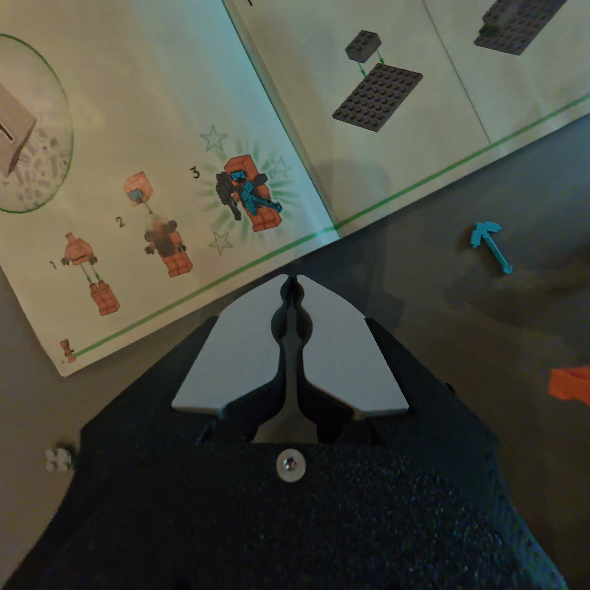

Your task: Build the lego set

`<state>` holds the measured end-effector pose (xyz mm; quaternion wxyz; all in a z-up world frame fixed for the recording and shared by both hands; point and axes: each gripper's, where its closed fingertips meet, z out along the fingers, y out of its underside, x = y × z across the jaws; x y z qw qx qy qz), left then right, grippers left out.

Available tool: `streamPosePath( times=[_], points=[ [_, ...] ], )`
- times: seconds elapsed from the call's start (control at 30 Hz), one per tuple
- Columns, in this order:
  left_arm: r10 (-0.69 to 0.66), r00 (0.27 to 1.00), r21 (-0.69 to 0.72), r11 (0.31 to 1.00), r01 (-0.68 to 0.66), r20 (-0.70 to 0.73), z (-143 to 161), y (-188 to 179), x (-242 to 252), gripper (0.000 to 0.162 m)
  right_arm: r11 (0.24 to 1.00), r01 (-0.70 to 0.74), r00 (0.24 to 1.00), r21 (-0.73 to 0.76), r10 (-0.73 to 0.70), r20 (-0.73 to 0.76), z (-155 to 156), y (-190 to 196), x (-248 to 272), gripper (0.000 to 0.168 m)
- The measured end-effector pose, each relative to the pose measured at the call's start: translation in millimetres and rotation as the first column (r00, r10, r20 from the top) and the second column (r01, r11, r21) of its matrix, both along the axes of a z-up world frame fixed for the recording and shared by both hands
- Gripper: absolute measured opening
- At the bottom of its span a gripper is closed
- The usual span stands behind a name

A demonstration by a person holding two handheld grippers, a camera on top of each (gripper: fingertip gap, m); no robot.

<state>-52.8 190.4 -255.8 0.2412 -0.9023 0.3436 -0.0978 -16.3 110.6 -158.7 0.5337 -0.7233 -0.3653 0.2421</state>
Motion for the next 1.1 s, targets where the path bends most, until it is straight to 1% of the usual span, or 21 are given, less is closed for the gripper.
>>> streamPosePath(
  times=[0.53,1.1],
  points=[
    [0.061,0.998,-0.011,0.998,-0.060,0.018,-3.7,6.3,1.6,0.000,0.999,0.015,0.999,-0.038,-0.016,-0.031,-0.4,2.1,4.1,0.011],
    [0.056,0.998,0.001,0.998,-0.056,0.017,-2.3,6.4,1.2,0.000,0.999,0.011,0.999,-0.040,-0.013,-0.037,0.1,1.6,4.4,0.011]
  ],
)
